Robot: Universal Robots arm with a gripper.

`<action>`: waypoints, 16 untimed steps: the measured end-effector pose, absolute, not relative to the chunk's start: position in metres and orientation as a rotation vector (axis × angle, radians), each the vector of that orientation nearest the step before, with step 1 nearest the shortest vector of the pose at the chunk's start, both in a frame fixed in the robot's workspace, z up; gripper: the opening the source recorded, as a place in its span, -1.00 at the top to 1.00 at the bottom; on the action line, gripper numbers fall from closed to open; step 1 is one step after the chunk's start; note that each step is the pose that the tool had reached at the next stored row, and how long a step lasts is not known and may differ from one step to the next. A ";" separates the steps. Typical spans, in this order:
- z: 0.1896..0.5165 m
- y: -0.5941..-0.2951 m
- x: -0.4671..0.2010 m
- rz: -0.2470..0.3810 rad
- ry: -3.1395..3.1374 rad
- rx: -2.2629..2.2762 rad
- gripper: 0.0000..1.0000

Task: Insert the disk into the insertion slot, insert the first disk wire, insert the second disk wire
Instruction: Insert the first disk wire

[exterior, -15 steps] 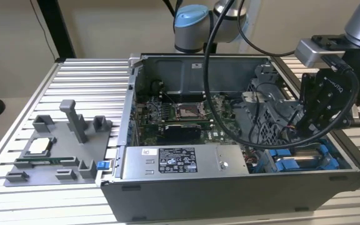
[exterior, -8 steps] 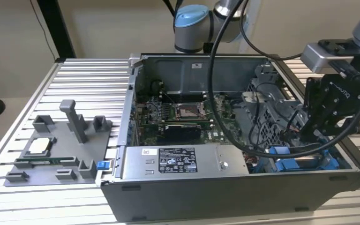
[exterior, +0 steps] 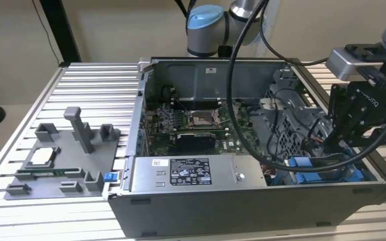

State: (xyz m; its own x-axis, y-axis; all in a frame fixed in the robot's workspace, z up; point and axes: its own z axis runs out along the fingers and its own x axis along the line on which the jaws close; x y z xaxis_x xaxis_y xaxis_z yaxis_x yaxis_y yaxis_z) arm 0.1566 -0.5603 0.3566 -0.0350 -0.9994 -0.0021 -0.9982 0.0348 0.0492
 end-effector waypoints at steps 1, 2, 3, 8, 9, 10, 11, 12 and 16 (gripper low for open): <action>0.357 -0.560 0.157 -0.057 -2.236 2.159 1.00; 0.356 -0.560 0.158 -0.057 -2.236 2.159 1.00; 0.356 -0.560 0.158 -0.057 -2.236 2.159 1.00; 0.356 -0.560 0.160 -0.057 -2.236 2.159 1.00; 0.356 -0.560 0.160 -0.057 -2.236 2.159 1.00; 0.356 -0.560 0.160 -0.057 -2.236 2.159 1.00; 0.356 -0.560 0.160 -0.057 -2.236 2.159 1.00; 0.355 -0.560 0.161 -0.057 -2.236 2.159 1.00; 0.355 -0.560 0.162 -0.057 -2.236 2.159 1.00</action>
